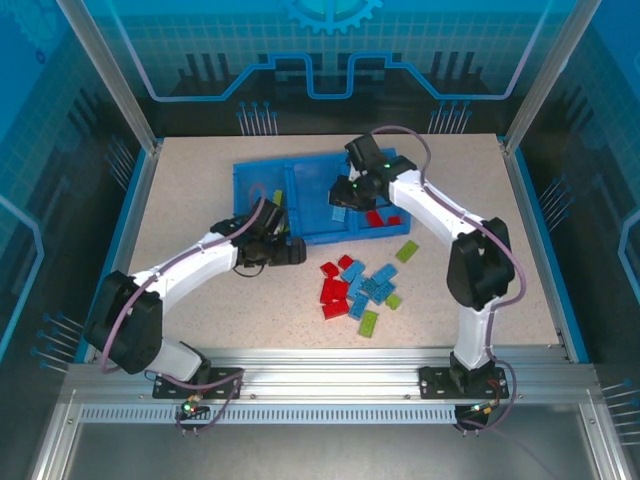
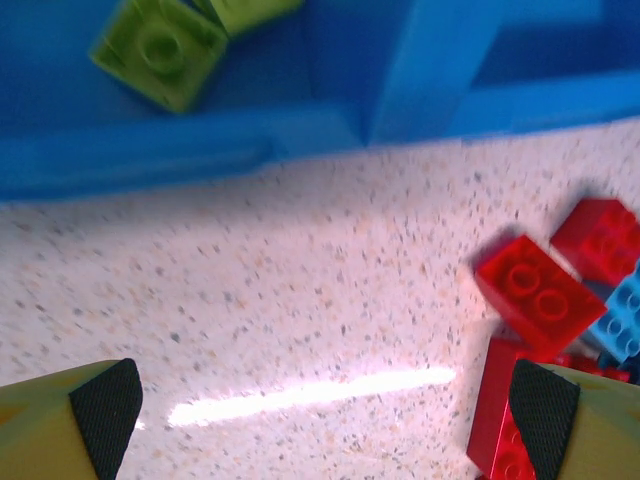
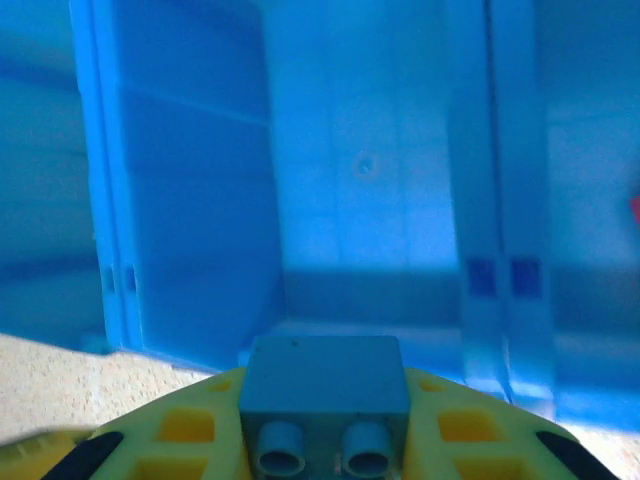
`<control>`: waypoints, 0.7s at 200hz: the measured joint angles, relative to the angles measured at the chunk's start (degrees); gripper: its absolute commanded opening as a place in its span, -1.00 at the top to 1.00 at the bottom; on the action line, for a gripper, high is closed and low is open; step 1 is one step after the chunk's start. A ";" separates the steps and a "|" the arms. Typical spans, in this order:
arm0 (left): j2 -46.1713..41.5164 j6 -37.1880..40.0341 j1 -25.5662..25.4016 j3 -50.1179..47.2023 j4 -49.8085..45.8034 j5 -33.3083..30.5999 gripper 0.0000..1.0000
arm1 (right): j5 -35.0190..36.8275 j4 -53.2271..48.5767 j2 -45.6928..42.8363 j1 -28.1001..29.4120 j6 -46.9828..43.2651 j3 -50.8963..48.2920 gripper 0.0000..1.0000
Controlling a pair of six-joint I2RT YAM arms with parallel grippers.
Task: Sort the legos into containers by color
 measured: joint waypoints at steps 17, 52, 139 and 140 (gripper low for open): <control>0.00 -1.05 -2.67 -1.66 0.44 0.11 -0.97 | 0.83 -1.38 3.69 0.02 0.39 4.50 0.53; 1.25 -1.77 -7.21 -1.51 2.54 1.22 -0.97 | 2.78 -4.52 9.94 0.24 0.90 12.46 0.44; 10.82 -7.52 -15.61 6.86 1.90 2.60 -0.92 | 4.13 -8.41 16.70 1.55 1.22 20.94 -0.19; 10.95 -7.56 -15.74 7.02 1.81 2.58 -0.92 | 4.13 -8.41 16.70 1.57 1.46 20.98 -0.20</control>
